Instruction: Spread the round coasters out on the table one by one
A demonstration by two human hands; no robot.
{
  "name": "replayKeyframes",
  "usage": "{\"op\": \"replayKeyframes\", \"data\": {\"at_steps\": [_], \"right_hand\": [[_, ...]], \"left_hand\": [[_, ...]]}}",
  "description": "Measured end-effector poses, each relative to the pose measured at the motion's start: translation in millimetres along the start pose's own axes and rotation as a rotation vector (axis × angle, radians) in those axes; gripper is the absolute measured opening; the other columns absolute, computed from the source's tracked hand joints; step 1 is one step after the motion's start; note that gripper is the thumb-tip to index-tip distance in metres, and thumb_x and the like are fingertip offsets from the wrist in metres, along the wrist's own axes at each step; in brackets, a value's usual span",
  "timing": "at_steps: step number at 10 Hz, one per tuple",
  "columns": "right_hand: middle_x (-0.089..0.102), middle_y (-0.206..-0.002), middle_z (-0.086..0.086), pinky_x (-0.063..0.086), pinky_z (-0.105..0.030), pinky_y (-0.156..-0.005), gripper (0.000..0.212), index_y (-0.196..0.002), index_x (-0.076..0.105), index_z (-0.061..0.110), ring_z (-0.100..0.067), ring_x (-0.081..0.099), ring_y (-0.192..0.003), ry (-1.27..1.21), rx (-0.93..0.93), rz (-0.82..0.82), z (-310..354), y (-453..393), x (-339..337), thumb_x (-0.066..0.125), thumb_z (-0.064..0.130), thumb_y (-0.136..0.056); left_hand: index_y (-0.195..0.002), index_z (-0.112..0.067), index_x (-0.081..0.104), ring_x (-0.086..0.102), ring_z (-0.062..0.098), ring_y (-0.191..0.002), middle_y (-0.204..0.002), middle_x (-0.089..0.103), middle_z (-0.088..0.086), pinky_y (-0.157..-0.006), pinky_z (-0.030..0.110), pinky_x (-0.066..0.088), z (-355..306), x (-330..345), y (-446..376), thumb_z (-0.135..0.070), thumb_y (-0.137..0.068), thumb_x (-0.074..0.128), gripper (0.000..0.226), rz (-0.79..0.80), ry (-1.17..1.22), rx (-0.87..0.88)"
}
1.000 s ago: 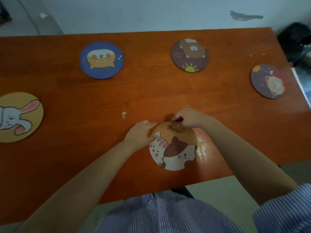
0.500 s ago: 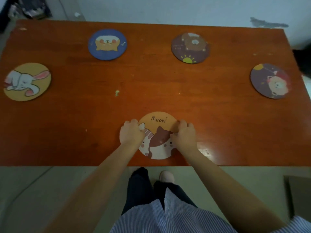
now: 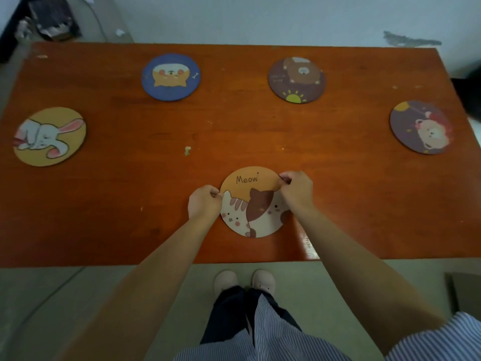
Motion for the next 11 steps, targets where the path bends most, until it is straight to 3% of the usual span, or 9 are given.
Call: {"op": "replayKeyframes", "data": {"at_steps": [2,4,5,6,7,9,10,11], "right_hand": [[0.066,-0.116,-0.02,0.047,-0.041,-0.092,0.021,-0.104,0.068,0.0,-0.034,0.056,-0.108,-0.028,0.024,-0.005,1,1,4,0.052,0.005,-0.092],[0.067,-0.115,-0.02,0.047,-0.036,-0.084,0.022,-0.109,0.066,0.0,-0.034,0.06,-0.104,-0.017,0.025,0.052,7,6,10,0.052,0.006,-0.093],[0.069,-0.11,-0.021,0.051,-0.039,-0.086,0.02,-0.104,0.067,0.0,-0.036,0.061,-0.099,0.003,0.033,0.068,12,9,14,0.052,0.005,-0.092],[0.069,-0.102,-0.02,0.049,-0.051,-0.088,0.019,-0.094,0.069,0.002,-0.038,0.06,-0.097,0.029,0.031,0.061,15,9,19,0.05,0.004,-0.09],[0.067,-0.109,-0.02,0.046,-0.053,-0.092,0.02,-0.098,0.067,0.003,-0.038,0.055,-0.109,0.062,0.027,0.064,13,10,23,0.05,0.007,-0.091],[0.056,-0.111,-0.021,0.041,-0.045,-0.09,0.024,-0.11,0.062,0.003,-0.039,0.052,-0.102,0.083,0.017,-0.026,8,21,25,0.05,0.014,-0.093],[0.052,-0.118,-0.021,0.041,-0.042,-0.096,0.028,-0.116,0.06,0.003,-0.036,0.05,-0.11,0.064,-0.021,-0.041,8,29,17,0.052,0.015,-0.092],[0.05,-0.126,-0.019,0.037,-0.03,-0.099,0.027,-0.116,0.06,0.003,-0.029,0.048,-0.117,-0.033,-0.063,-0.152,18,28,-12,0.055,0.013,-0.091]], "left_hand": [[-0.094,-0.009,0.06,0.051,0.021,-0.074,-0.094,0.063,0.009,-0.062,0.031,0.043,0,0,-2,-0.018,-0.089,0.05,0.014,-0.006,-0.075,-0.023],[-0.085,-0.011,0.055,0.046,0.016,-0.058,-0.069,0.05,0.001,-0.052,0.026,0.039,4,-10,-3,-0.014,-0.088,0.048,0.009,-0.012,-0.131,-0.028],[-0.084,-0.01,0.056,0.047,0.017,-0.06,-0.066,0.048,-0.001,-0.054,0.027,0.041,8,-16,-1,-0.014,-0.088,0.048,0.009,-0.022,-0.156,-0.019],[-0.086,-0.008,0.058,0.048,0.019,-0.067,-0.073,0.051,0.001,-0.06,0.031,0.042,10,-19,2,-0.016,-0.088,0.049,0.012,-0.025,-0.189,0.017],[-0.088,-0.007,0.059,0.05,0.02,-0.072,-0.084,0.058,0.007,-0.062,0.032,0.043,13,-20,3,-0.017,-0.088,0.051,0.013,-0.028,-0.207,0.057],[-0.109,-0.007,0.056,0.06,0.027,-0.094,-0.108,0.064,0.012,-0.069,0.033,0.046,18,-20,2,-0.024,-0.087,0.054,0.028,-0.068,-0.227,0.14],[-0.115,-0.007,0.053,0.051,0.027,-0.109,-0.12,0.056,0.013,-0.083,0.036,0.046,33,-22,4,-0.026,-0.091,0.045,0.032,-0.178,-0.344,0.337],[-0.135,-0.008,0.034,0.025,0.027,-0.138,-0.147,0.035,0.013,-0.113,0.041,0.024,56,-20,9,-0.029,-0.094,0.034,0.046,-0.133,-0.511,0.424]]}}
Point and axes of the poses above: each hand's wrist, its own y-axis away from the middle knuckle, its own x-axis out of the palm, z = x × y, the point moved 2 cm from there along -y, towards the middle knuckle
